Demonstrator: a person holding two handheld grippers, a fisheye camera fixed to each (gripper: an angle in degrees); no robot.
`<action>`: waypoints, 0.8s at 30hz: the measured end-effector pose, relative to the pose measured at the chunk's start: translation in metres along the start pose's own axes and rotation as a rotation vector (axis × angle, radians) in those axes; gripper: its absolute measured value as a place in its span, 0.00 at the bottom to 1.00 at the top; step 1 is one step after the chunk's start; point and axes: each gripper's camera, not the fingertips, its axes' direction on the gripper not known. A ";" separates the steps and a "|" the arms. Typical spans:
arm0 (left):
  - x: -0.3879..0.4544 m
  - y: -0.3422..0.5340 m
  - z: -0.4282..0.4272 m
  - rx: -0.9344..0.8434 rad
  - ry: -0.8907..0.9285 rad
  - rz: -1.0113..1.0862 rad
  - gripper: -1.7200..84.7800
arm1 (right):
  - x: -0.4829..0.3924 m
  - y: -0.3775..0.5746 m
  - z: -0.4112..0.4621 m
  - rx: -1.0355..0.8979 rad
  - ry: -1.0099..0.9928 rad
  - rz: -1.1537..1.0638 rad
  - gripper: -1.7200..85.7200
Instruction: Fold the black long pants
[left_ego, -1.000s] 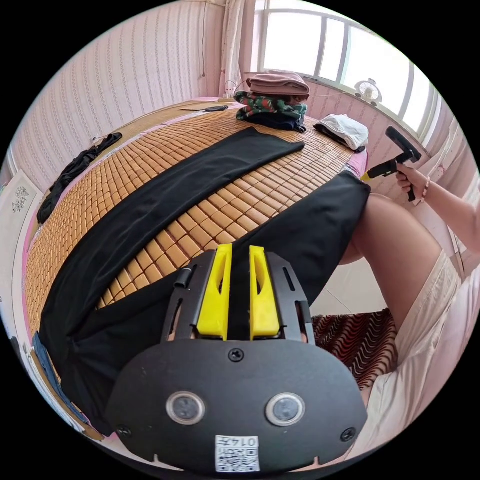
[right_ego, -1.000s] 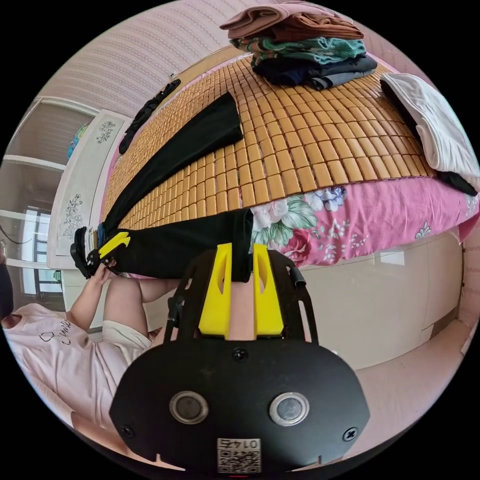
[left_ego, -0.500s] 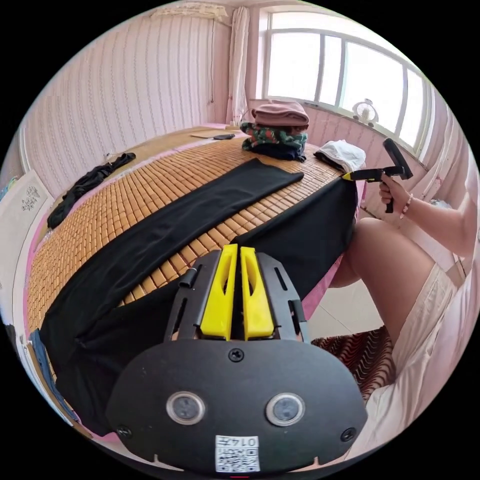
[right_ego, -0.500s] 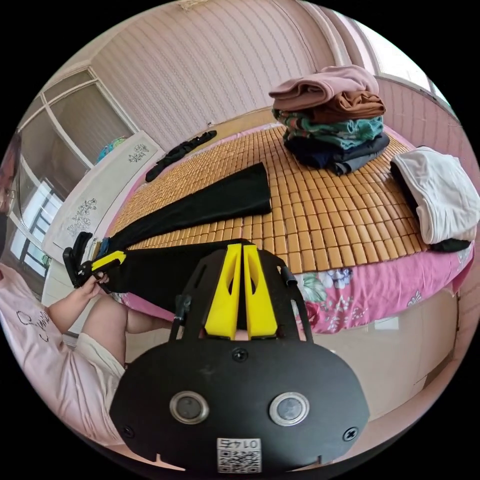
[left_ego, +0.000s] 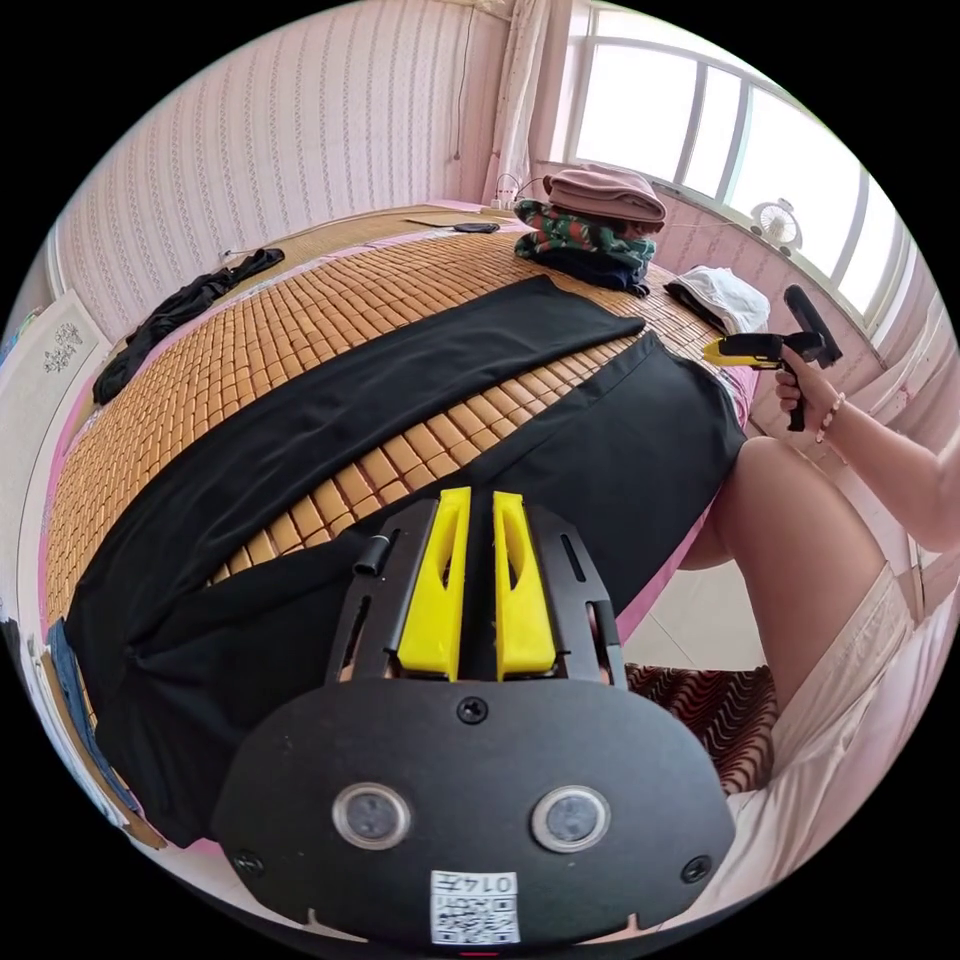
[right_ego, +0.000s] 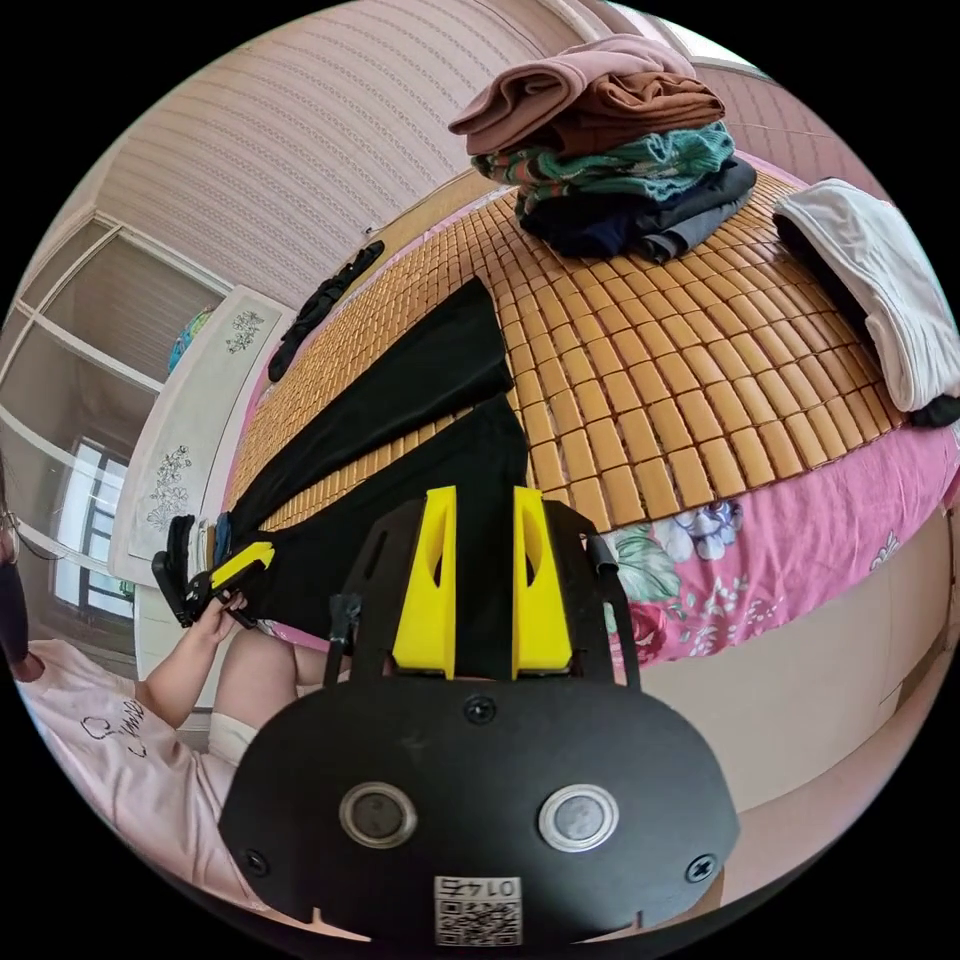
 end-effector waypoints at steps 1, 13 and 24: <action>0.000 -0.002 0.001 -0.001 0.000 0.000 0.08 | -0.004 -0.003 0.007 -0.022 0.010 -0.011 0.12; -0.011 -0.029 0.029 -0.058 0.035 -0.015 0.02 | -0.025 -0.008 0.037 -0.075 0.152 -0.064 0.05; -0.020 -0.047 -0.001 -0.025 0.064 -0.097 0.01 | -0.034 -0.022 0.055 -0.188 0.310 -0.057 0.01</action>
